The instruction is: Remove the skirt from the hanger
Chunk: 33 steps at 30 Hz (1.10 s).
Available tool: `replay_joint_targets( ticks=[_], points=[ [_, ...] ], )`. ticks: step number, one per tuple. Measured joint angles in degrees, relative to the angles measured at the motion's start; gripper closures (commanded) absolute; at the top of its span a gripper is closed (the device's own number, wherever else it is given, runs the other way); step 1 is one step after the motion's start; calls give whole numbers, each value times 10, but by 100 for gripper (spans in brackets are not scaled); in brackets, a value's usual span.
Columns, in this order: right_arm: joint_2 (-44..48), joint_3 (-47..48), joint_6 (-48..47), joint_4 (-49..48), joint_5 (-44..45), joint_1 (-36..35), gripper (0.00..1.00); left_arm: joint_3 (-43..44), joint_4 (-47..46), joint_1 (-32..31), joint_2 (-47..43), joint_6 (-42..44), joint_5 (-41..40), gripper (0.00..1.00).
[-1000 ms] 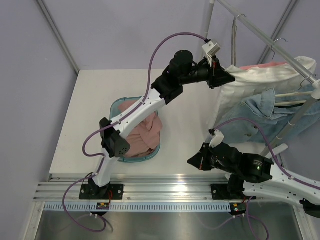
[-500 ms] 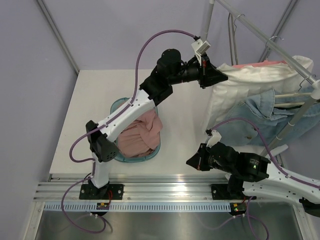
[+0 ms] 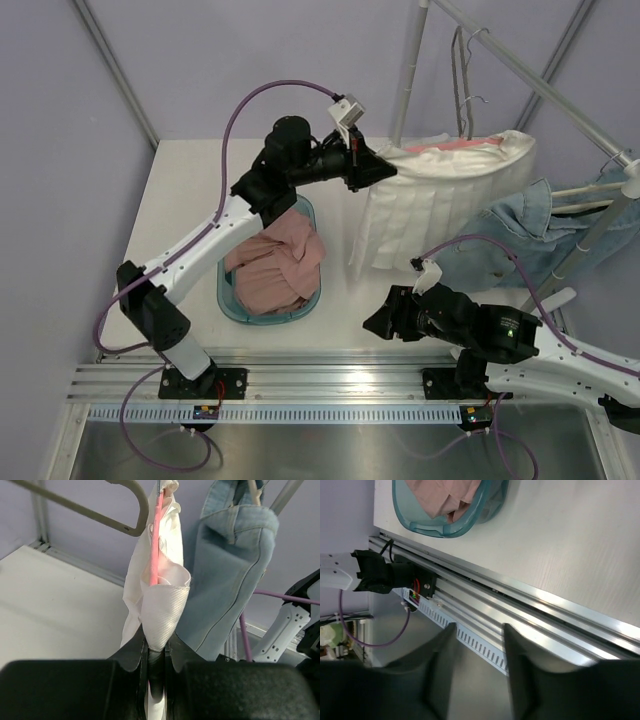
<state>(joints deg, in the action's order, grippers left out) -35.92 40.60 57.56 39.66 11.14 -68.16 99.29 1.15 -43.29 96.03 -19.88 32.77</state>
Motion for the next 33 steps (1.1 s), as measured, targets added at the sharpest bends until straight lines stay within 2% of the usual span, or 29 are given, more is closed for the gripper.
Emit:
replay_joint_targets(
  ticks=[2, 4, 7, 12, 17, 20, 21, 27, 33],
  points=[
    [-3, 1, -2, 0, -2, 0, 11, -36, 9, 13, -32, 7, -5, 100],
    [-16, 7, -10, 0, -3, 0, 1, -79, 19, 23, -70, 14, -17, 100],
    [-68, 37, -25, 2, -8, 0, 1, -166, 42, 37, -154, 17, -42, 100],
    [-177, 134, -60, -1, -25, 0, 0, -259, 123, 45, -284, 23, -101, 100],
    [-243, 223, -99, -9, -45, 0, 1, -349, 205, 45, -433, 25, -155, 100],
    [-268, 278, -122, -11, -46, -1, 9, -361, 259, 45, -498, 24, -168, 100],
    [-276, 296, -129, -11, -45, -1, 14, -362, 271, 45, -513, 22, -170, 100],
    [-300, 377, -165, -15, -23, -1, 22, -407, 310, 45, -591, -1, -170, 100],
    [-303, 426, -193, -18, 29, -1, 30, -425, 351, 45, -627, -8, -168, 100]
  ],
)
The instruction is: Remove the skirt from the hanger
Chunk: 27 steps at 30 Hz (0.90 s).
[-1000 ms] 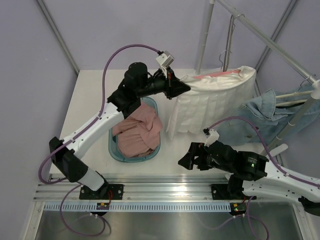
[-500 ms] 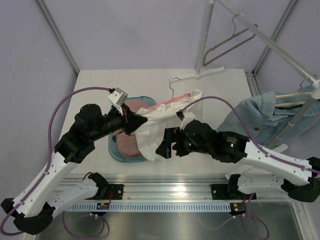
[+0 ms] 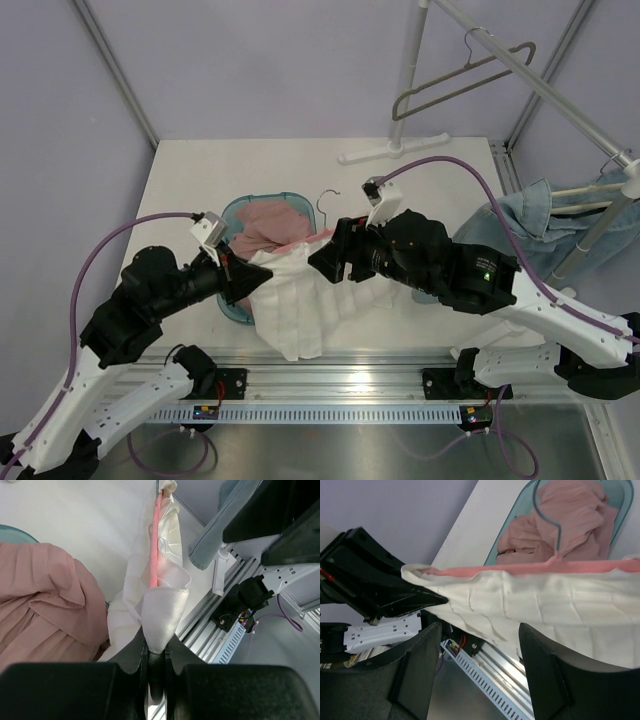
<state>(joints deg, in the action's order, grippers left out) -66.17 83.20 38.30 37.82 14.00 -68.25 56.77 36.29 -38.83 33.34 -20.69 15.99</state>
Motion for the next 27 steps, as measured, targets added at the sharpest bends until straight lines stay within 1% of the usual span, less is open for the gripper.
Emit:
replay_joint_targets(
  ticks=[2, 5, 16, 24, 27],
  points=[
    [0, 4, -5, -4, 17, 0, 35, 0, 10, 0, -7, -1, 2, 100],
    [-2, 4, -9, -7, 37, 0, 41, 2, 26, 0, -16, -1, 8, 100],
    [-52, 4, -19, -16, 86, 0, 47, -7, 44, 0, -62, -24, 58, 100],
    [-55, 3, -21, -18, 111, 0, 51, -7, 56, 0, -76, -30, 75, 100],
    [-54, 1, -21, -21, 116, 0, 55, -7, 57, 0, -78, -33, 78, 100]
  ],
)
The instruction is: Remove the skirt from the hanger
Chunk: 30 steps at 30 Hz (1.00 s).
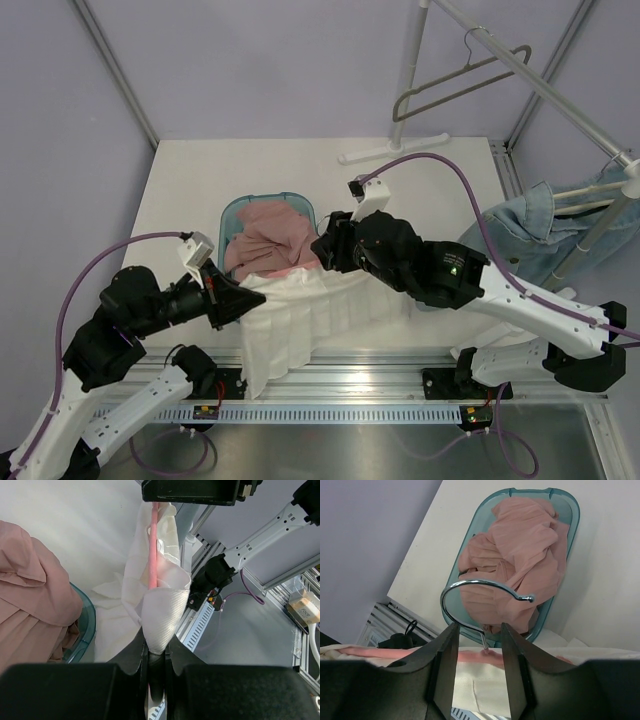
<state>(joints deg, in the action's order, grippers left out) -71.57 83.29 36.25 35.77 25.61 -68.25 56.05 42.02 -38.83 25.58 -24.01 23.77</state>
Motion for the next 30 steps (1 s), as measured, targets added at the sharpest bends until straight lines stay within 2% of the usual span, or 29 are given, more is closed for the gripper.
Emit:
replay_joint_targets(
  ticks=[2, 5, 7, 8, 9, 10, 12, 14, 16, 20, 30],
  points=[
    [1, -5, 0, 0, 3, 0, 61, 0, -1, 0, 0, -3, 1, 100],
    [3, -14, 5, 0, 3, 0, 61, 0, -1, 0, 0, -7, 3, 100],
    [7, -25, 9, -2, 3, 0, 66, 1, -3, 0, 1, -11, 3, 100],
    [8, -31, 10, -5, 3, 0, 83, 2, -5, 0, 4, -12, 4, 100],
    [10, -38, 10, -7, 4, 0, 94, 3, -7, 0, 7, -14, 6, 100],
    [12, -44, 13, -10, 4, 0, 100, 3, -9, 0, 9, -16, 8, 100],
    [14, -50, 13, -5, 6, 0, 100, 3, -14, 0, 17, -20, 12, 100],
    [14, -54, 15, -2, 7, 0, 100, 3, -14, 0, 20, -23, 14, 72],
    [14, -54, 19, 3, 10, 0, 100, 3, -27, 0, 17, -29, 18, 53],
    [14, -50, 31, 25, 17, 0, 100, -7, -59, 0, -2, -29, 23, 43],
    [54, 6, 42, 105, 57, 0, 100, -67, -101, 0, -16, -41, 59, 37]
  ],
)
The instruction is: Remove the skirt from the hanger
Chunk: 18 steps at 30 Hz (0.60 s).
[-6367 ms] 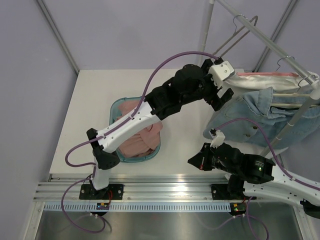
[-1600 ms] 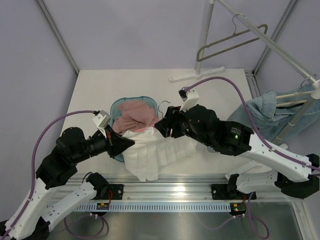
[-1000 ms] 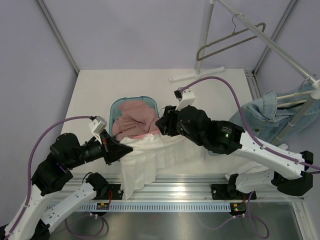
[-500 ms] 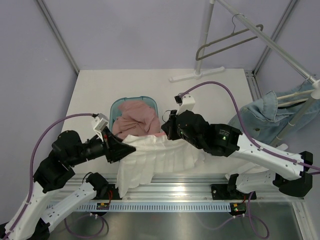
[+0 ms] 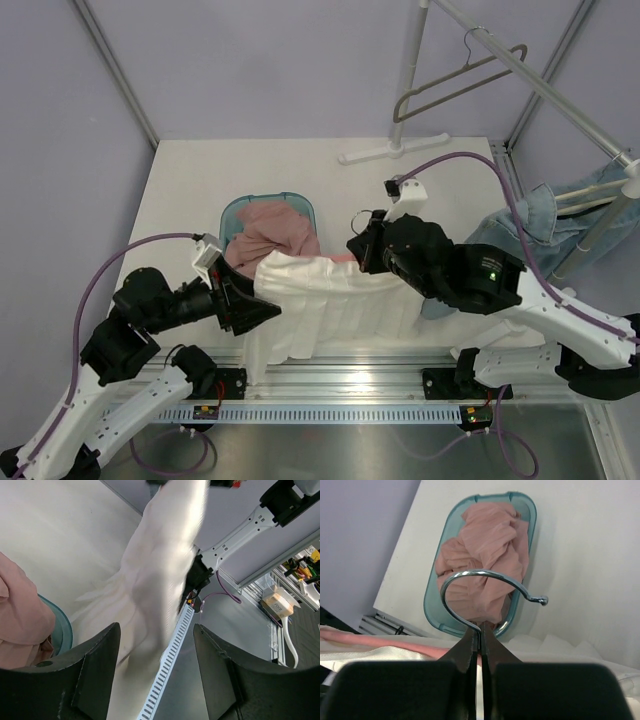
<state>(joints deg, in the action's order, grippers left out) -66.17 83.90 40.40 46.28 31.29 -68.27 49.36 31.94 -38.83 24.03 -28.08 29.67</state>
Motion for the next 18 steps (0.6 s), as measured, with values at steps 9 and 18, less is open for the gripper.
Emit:
replay_joint_targets(
  ticks=[9, 18],
  points=[
    [29, 41, 1, 21, 25, 0, 100, -38, -21, 0, 1, -14, 25, 100],
    [72, 27, 80, 71, 71, -8, 100, -8, 30, -2, -37, -5, -97, 100]
  ],
)
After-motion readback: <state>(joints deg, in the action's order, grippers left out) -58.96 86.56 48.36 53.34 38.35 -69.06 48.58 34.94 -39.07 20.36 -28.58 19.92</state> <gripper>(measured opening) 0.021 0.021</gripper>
